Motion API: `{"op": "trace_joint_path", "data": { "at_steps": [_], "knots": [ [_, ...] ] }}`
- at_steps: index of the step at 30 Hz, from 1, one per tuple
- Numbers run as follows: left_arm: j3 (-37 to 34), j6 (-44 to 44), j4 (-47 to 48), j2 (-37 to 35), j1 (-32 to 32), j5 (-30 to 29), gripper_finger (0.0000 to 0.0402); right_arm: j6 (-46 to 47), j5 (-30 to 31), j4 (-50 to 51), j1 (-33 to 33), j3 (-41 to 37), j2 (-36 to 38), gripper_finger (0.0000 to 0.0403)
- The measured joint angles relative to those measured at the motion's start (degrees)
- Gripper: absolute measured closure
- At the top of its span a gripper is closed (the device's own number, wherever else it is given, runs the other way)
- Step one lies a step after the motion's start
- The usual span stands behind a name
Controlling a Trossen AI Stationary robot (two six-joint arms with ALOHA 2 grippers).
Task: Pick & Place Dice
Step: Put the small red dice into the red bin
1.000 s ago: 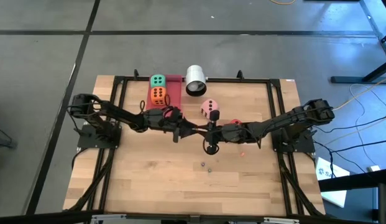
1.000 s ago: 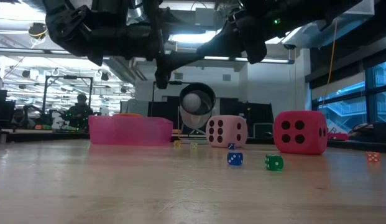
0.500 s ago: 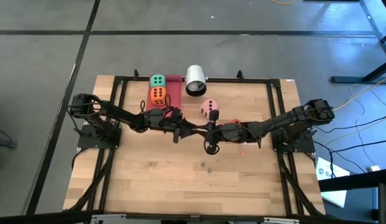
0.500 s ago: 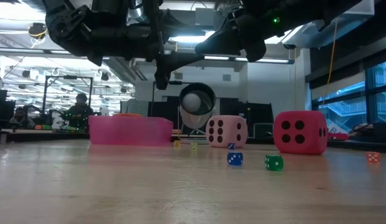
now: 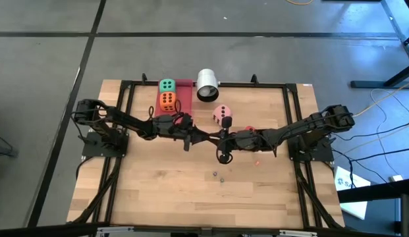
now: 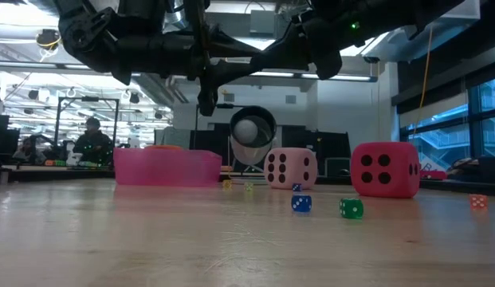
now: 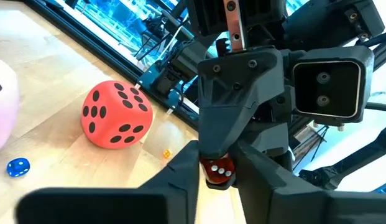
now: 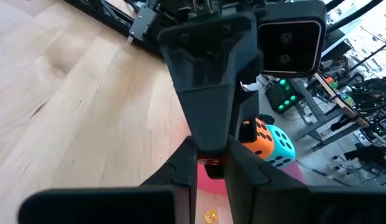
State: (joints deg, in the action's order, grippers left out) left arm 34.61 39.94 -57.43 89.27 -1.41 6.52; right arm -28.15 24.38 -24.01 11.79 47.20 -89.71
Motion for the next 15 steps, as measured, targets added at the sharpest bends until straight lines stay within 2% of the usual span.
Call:
{"op": "trace_joint_path", "data": {
  "at_steps": [6,11,15],
  "knots": [
    [-0.1,-1.6,0.2,0.0,0.0,0.1,0.0372,-0.4,-0.6,0.2,0.0,0.0,0.0,0.0353],
    [-0.1,-3.5,0.4,0.0,0.0,0.1,0.0375,-0.4,-0.7,0.3,0.0,0.0,0.0,0.0351],
    [-0.1,-6.1,0.7,0.0,0.0,0.0,0.0382,0.8,-1.6,0.1,0.0,0.0,0.0,0.0309]
  ]
}}
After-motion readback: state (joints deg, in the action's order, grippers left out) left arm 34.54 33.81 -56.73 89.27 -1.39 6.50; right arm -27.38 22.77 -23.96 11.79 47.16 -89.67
